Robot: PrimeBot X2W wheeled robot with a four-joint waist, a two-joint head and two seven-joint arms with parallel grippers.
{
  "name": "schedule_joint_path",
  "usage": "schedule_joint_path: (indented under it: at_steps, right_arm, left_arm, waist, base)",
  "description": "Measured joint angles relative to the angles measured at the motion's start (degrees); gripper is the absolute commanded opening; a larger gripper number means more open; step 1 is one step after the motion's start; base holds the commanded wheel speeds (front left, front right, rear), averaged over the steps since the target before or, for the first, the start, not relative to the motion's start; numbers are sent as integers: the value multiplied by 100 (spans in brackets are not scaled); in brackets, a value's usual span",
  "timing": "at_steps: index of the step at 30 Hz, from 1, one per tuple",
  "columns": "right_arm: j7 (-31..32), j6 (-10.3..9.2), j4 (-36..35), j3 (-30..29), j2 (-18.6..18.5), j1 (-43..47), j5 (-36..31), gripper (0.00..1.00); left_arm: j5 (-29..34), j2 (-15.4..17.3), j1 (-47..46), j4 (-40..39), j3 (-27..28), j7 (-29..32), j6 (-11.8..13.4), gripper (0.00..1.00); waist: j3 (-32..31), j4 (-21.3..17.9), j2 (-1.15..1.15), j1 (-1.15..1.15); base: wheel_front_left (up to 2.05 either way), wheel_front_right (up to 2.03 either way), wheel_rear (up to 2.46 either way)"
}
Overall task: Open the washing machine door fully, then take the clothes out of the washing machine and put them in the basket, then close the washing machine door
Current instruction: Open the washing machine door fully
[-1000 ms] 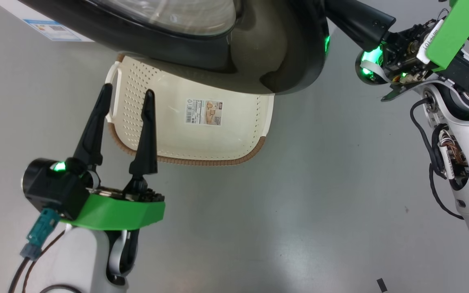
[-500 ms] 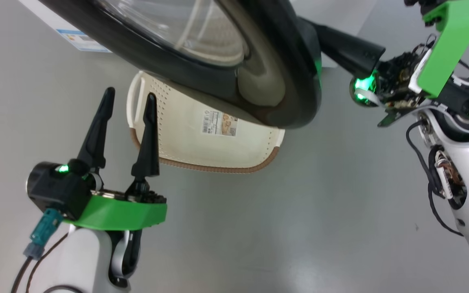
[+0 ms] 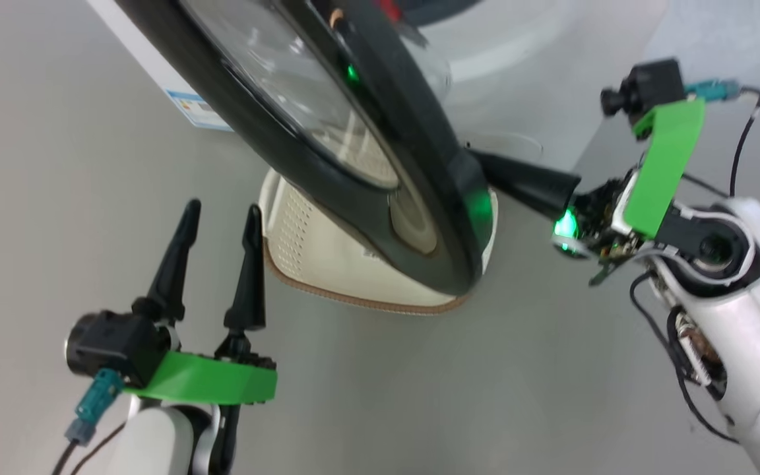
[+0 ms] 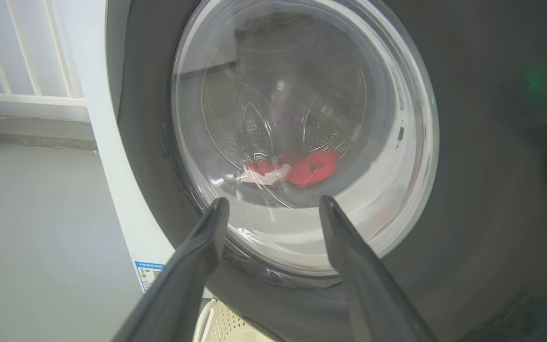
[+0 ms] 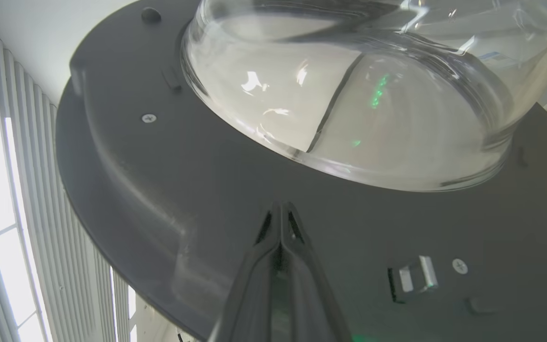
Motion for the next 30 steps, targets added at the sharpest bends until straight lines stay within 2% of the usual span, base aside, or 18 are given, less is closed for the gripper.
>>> schedule_joint_path:
  at_steps: [11, 30]
  right_arm:
    - [-3, -1, 171, 271, 86, 556, -32, 0]
    - [54, -1, 420, 499, 267, 901, -79, 0]
  left_arm:
    - [3, 3, 382, 163, -22, 0, 25, 100]
    - [-2, 13, 728, 308, -36, 0, 26, 100]
  waist:
    - [-698, 337, 0, 0]
    - [-1262, 1083, 0, 0]
  base:
    - [0, 0, 0]
    - [0, 0, 0]
